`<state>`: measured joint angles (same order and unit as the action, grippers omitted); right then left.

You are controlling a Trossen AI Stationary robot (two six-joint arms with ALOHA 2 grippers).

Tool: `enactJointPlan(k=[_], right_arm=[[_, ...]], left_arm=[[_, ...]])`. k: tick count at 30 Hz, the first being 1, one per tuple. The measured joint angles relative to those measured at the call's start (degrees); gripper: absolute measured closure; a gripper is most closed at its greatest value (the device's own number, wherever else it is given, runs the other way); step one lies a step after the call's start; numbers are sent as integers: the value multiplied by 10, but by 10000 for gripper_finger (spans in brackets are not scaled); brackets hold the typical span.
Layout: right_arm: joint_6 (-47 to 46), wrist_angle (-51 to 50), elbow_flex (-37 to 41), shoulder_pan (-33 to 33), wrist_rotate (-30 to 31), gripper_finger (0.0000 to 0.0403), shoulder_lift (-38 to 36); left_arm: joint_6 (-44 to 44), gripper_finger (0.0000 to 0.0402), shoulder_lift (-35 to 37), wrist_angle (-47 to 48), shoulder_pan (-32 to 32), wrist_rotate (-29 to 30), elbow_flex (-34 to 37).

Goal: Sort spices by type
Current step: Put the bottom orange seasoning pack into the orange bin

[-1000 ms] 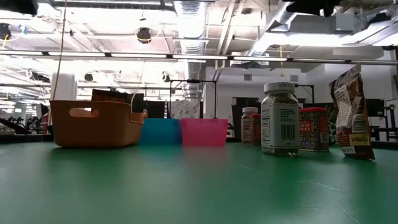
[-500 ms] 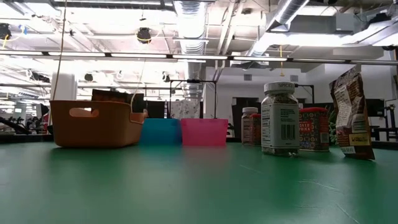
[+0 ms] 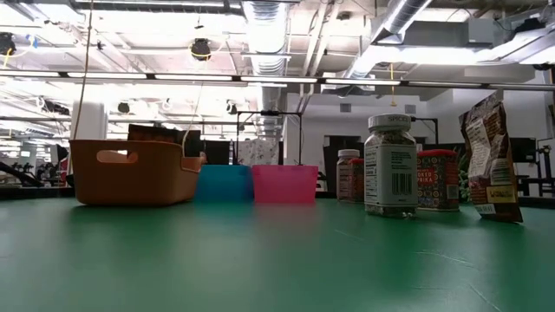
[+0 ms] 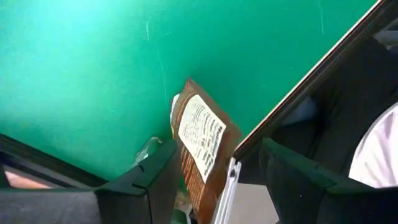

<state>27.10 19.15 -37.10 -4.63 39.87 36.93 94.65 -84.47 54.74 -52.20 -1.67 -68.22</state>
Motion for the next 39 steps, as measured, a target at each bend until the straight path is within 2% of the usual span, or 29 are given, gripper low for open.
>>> enactJointPlan(k=[7,11,14,19,20,28,39], right_arm=[[4,12,0,14,-6,97,13],[0,12,0,18,-9,97,13],[0,11,0,18,-9,97,13],[-1,11,0,18,-9,97,13],[-1,11,0,18,-9,97,13],[-17,10,0,18,-9,97,13],[-46,-9,0,18,-9,97,13]], left_arm=[[-12,197,0,26,-4,0,3],[-45,225,0,24,-3,1,3],[-81,268,0,25,-3,4,3],[-126,376,0,23,5,3,3],[-132,388,0,23,7,0,3],[-205,401,0,23,39,10,3],[-416,401,40,23,167,35,3]])
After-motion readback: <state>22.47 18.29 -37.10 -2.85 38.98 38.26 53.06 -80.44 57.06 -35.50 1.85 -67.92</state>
